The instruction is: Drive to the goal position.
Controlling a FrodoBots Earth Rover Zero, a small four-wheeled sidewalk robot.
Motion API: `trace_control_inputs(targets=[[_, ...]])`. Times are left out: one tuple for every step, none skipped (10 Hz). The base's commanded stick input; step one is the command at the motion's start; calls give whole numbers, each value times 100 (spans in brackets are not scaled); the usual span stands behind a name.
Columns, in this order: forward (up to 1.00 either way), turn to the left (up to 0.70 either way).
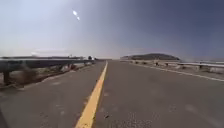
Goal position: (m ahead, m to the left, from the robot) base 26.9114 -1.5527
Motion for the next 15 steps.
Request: trace_control_inputs(targets=[[50, 0], [50, 0], [50, 0], [50, 0], [50, 0], [50, 0], [50, 0], [50, 0], [50, 0], [50, 0], [50, 0], [50, 0], [50, 0], [50, 0], [50, 0]])
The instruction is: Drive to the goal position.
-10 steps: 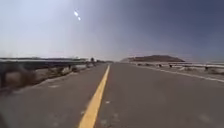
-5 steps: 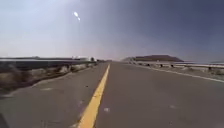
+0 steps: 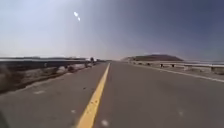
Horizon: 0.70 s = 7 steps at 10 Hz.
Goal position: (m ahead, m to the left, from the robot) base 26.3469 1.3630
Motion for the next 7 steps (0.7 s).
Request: trace_control_inputs(targets=[[50, 0], [50, 0], [50, 0], [50, 0], [50, 0], [50, 0], [50, 0]])
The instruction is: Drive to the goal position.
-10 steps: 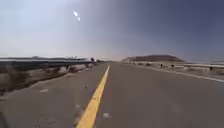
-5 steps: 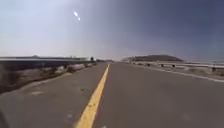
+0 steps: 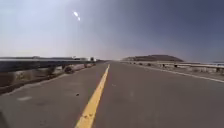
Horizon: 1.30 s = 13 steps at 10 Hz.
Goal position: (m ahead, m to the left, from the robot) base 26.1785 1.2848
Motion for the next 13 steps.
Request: trace_control_inputs(targets=[[50, 0], [50, 0], [50, 0], [50, 0], [50, 0], [50, 0], [50, 0], [50, 0], [50, 0], [50, 0], [50, 0], [50, 0], [50, 0]])
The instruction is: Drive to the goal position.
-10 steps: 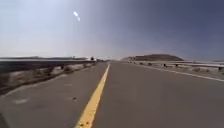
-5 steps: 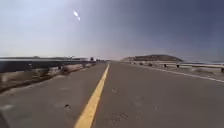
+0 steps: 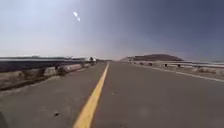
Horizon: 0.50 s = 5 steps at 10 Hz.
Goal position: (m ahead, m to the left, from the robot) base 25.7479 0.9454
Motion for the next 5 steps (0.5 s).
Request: trace_control_inputs(targets=[[50, 0], [50, 0], [50, 0], [50, 0], [50, 0]])
